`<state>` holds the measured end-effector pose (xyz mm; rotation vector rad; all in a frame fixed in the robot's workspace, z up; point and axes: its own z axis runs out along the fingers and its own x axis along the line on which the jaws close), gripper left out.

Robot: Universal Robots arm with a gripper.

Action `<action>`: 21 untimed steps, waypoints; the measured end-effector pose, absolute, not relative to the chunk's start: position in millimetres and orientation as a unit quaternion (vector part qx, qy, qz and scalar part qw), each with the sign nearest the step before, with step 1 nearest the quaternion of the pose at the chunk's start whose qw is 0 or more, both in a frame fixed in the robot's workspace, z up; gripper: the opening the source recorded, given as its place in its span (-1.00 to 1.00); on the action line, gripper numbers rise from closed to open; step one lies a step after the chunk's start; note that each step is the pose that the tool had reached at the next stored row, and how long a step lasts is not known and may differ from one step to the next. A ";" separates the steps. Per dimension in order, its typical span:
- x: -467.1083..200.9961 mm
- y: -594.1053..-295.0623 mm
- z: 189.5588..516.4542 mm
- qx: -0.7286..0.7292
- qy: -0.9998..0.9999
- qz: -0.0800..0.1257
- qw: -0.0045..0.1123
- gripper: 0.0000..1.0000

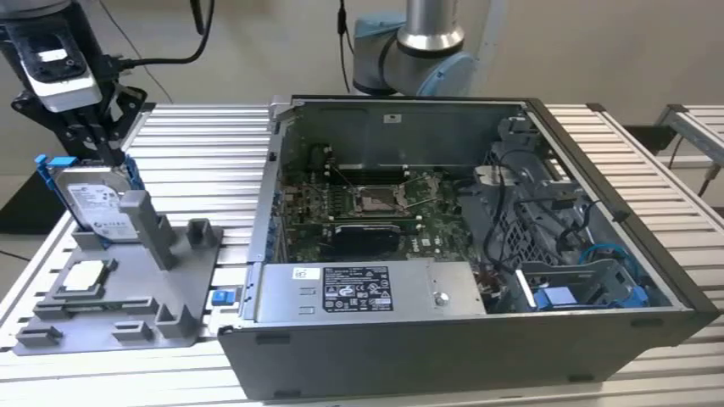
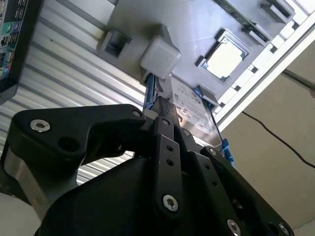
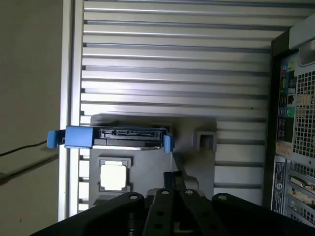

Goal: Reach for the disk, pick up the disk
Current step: 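Reach for the disk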

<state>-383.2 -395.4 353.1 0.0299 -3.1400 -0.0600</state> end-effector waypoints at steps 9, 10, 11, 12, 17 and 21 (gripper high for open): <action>-383.2 -386.6 352.9 0.010 -1.000 -0.019 0.000 -1.00; -383.2 -386.4 352.9 0.010 -1.000 -0.019 0.000 -1.00; -383.2 -386.2 352.9 0.010 -1.000 -0.019 0.000 -1.00; -383.3 -385.6 352.9 0.009 -1.000 -0.019 0.000 -1.00; -386.4 -377.1 352.7 0.010 -1.000 -0.019 0.000 -1.00; -392.5 -371.7 352.3 0.010 -1.000 -0.019 0.000 -1.00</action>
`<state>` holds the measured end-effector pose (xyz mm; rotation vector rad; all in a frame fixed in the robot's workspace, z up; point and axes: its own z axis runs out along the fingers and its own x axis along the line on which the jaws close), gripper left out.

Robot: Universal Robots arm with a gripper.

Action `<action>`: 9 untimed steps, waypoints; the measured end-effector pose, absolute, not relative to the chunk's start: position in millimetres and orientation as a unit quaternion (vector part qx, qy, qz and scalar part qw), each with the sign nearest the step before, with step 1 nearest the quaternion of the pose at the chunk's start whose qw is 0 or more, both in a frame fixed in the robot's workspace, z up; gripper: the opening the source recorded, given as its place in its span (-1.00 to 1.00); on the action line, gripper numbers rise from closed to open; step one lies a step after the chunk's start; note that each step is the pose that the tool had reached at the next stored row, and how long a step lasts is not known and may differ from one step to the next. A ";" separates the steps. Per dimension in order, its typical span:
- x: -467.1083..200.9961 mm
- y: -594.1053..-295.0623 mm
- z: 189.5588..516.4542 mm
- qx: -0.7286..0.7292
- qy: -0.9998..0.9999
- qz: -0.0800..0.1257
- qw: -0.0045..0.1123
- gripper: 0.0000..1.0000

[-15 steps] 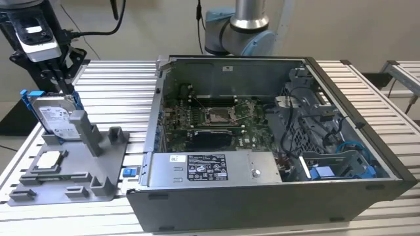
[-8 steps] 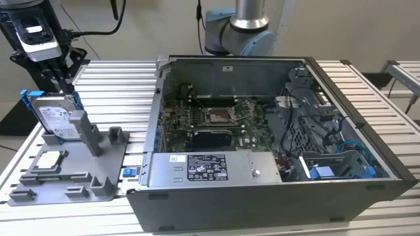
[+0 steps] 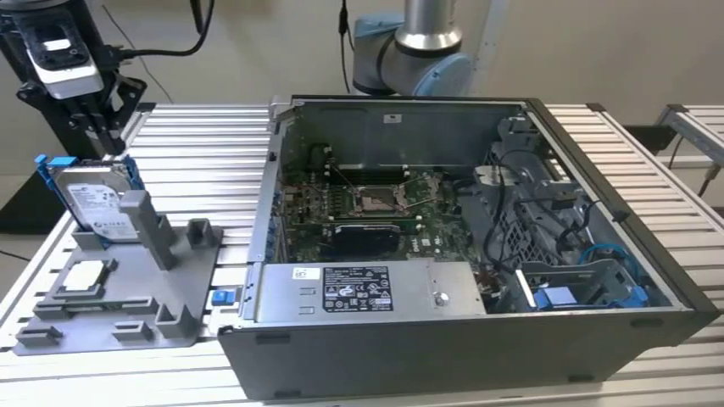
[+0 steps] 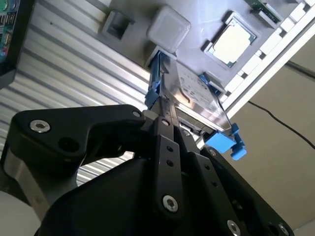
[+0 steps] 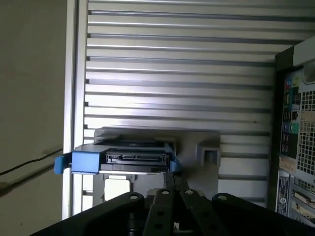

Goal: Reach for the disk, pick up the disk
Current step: 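Reach for the disk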

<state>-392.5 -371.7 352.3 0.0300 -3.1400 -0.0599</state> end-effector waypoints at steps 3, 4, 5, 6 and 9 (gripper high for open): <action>-397.9 -369.7 352.0 0.010 -1.000 -0.019 0.000 -1.00; -399.7 -369.2 352.0 0.010 -1.000 -0.019 0.000 -1.00; -401.3 -368.8 352.0 0.010 -1.000 -0.019 0.000 -1.00; -403.1 -368.3 351.9 0.010 -1.000 -0.019 0.000 -1.00; -408.6 -366.7 351.6 0.010 -1.000 -0.019 0.000 -1.00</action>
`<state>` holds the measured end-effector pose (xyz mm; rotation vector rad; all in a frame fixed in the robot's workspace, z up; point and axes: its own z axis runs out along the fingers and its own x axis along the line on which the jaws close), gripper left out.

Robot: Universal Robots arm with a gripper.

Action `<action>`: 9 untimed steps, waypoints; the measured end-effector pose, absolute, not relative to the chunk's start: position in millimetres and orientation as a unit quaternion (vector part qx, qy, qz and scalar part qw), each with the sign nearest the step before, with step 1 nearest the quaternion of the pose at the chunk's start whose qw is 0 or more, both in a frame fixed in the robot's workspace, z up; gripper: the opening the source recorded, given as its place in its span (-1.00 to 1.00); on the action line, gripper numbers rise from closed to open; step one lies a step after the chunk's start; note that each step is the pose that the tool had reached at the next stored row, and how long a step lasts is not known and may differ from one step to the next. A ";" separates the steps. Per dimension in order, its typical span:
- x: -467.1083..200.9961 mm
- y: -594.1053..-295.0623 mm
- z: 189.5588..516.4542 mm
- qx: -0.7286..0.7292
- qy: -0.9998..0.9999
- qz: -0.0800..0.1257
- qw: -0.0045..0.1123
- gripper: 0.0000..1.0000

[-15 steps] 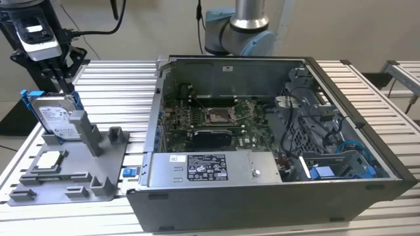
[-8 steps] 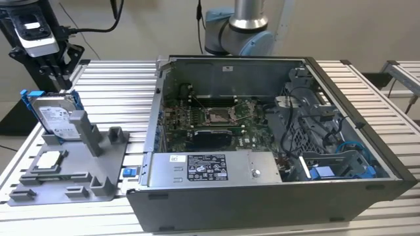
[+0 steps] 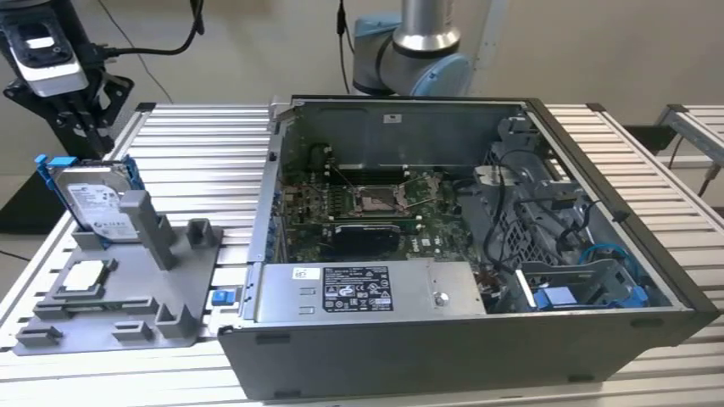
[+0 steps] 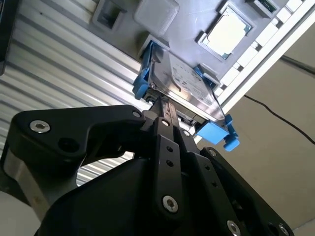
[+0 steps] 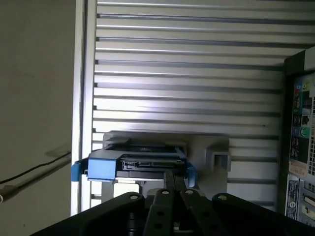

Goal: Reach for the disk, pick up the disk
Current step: 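Reach for the disk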

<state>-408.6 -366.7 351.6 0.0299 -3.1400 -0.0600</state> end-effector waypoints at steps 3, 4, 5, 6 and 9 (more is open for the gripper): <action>-414.1 -365.0 351.4 0.010 -1.000 -0.019 0.000 -1.00; -415.6 -364.5 351.3 0.010 -1.000 -0.019 0.000 -1.00; -417.0 -364.0 351.2 0.010 -1.000 -0.019 0.000 -1.00; -418.3 -363.5 351.1 0.010 -1.000 -0.019 0.000 -1.00; -421.6 -362.4 350.8 0.010 -1.000 -0.019 0.000 -1.00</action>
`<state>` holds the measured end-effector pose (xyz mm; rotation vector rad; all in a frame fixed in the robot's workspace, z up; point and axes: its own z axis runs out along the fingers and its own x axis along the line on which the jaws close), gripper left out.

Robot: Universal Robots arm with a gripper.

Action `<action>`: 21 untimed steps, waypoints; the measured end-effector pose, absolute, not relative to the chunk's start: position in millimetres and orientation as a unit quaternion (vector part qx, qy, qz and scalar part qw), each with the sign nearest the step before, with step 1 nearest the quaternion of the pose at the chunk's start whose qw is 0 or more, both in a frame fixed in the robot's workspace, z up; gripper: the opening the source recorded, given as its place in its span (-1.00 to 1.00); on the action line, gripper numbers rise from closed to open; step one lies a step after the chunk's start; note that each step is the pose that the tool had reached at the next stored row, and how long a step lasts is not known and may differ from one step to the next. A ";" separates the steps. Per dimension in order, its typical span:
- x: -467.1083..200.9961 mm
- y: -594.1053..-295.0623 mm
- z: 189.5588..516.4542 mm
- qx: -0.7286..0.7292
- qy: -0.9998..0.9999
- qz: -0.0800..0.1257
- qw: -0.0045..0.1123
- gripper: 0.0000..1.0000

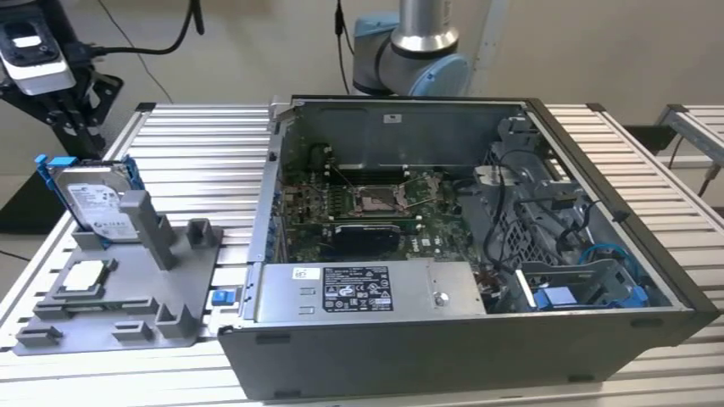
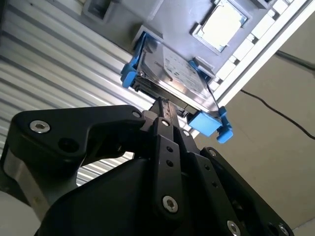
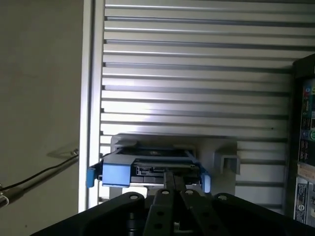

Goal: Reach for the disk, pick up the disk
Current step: 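Reach for the disk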

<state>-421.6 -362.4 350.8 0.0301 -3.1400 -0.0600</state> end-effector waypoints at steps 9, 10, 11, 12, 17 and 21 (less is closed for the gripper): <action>-430.6 -360.2 350.1 0.010 -1.000 -0.019 0.000 -1.00; -431.5 -360.0 350.1 0.010 -1.000 -0.019 0.000 -1.00; -432.3 -359.8 350.0 0.010 -1.000 -0.019 0.000 -1.00; -433.1 -359.6 349.9 0.010 -1.000 -0.019 0.000 -1.00; -436.9 -358.5 349.5 0.010 -1.000 -0.019 0.000 -1.00; -440.0 -357.9 349.2 0.010 -1.000 -0.019 0.000 -1.00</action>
